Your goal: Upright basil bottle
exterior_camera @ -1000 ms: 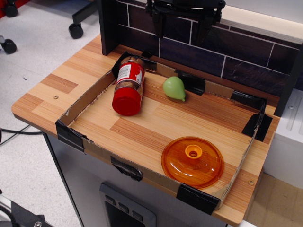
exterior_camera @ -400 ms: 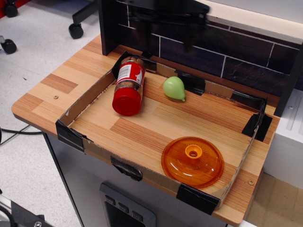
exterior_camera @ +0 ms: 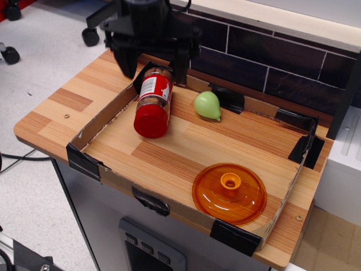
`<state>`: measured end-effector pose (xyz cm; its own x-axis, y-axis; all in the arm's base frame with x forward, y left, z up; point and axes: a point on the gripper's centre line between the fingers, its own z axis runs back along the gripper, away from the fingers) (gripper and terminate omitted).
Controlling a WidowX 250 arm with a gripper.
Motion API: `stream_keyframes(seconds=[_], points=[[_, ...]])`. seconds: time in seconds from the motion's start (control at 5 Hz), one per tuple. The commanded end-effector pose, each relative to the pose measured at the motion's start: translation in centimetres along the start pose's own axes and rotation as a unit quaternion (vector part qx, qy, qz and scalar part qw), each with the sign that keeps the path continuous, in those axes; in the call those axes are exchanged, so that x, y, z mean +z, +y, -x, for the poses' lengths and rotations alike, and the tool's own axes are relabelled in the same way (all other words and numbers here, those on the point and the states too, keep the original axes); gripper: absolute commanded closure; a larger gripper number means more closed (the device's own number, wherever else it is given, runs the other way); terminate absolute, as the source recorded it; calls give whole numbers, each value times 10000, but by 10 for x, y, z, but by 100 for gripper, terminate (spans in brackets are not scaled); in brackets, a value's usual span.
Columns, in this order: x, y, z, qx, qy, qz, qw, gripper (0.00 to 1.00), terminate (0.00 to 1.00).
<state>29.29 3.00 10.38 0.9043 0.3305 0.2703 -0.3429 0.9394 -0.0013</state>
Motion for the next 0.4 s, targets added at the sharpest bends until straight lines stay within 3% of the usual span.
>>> stream_keyframes(seconds=[0.0,0.2], points=[[-5,-2,-10,637,-443,-6,9970,0,0],[-16,-1,-8,882,-441,-197,9949,0,0]])
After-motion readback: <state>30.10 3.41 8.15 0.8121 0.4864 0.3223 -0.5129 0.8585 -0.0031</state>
